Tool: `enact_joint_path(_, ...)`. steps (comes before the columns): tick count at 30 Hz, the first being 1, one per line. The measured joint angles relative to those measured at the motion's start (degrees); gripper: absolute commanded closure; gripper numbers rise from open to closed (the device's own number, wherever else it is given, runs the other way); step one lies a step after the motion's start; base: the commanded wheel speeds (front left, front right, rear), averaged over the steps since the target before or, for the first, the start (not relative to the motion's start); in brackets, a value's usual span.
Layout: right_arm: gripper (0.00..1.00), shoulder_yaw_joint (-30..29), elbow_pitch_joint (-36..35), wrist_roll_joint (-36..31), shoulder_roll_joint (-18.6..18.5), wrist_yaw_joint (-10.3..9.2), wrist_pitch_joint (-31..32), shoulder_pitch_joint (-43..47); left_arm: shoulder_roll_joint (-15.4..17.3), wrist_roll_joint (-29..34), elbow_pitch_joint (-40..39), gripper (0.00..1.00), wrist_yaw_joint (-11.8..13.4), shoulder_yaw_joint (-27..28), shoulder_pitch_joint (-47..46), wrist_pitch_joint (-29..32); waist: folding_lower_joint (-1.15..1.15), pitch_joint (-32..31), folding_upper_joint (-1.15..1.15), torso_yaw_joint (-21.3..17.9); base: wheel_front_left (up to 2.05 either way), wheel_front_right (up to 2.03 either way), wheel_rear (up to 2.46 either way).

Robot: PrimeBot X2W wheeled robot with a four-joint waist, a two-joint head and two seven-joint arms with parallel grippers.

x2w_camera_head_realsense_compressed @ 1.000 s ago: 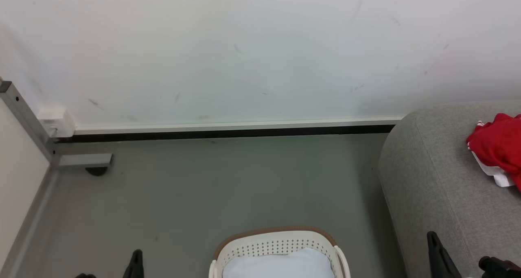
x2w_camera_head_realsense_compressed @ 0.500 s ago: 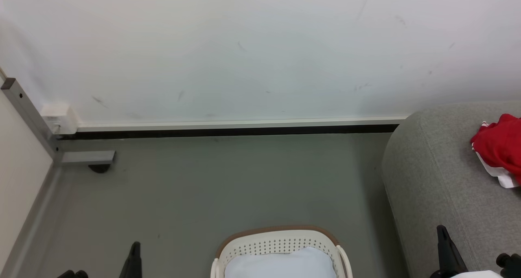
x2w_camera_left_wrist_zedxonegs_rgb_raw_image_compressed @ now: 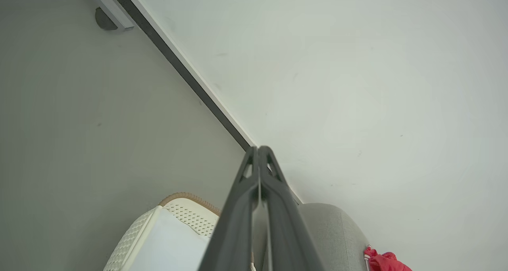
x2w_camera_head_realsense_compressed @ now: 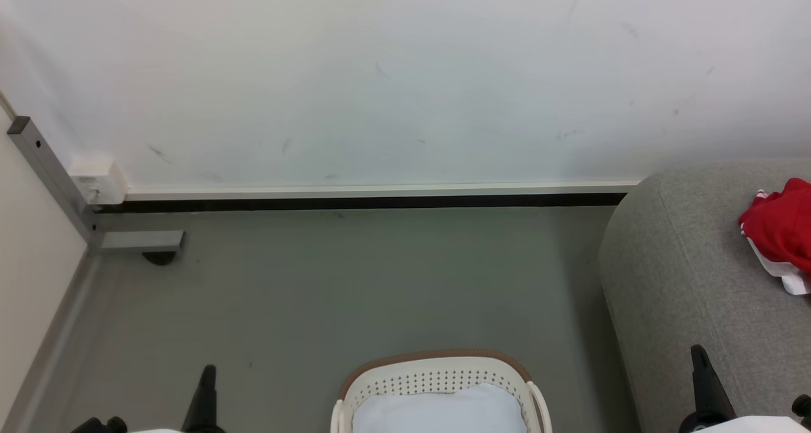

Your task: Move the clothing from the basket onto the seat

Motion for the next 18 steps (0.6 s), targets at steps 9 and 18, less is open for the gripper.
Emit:
enact_joint_path(9,1.0,-0.77,-0.63,6.01,-0.03,0.0,1.47,-0.68,-0.04,-5.95,-0.53,1.0,-0.42,0.47,-0.59,1.48,0.0,0.18,0.0,0.37,0.0,0.0,0.0)
enact_joint_path(18,1.0,-1.47,-1.38,11.39,-0.07,-0.01,3.0,-0.84,-0.09,-10.96,-1.16,1.0,-0.79,0.94,-1.19,2.96,0.0,0.35,0.0,0.74,0.0,0.0,0.0)
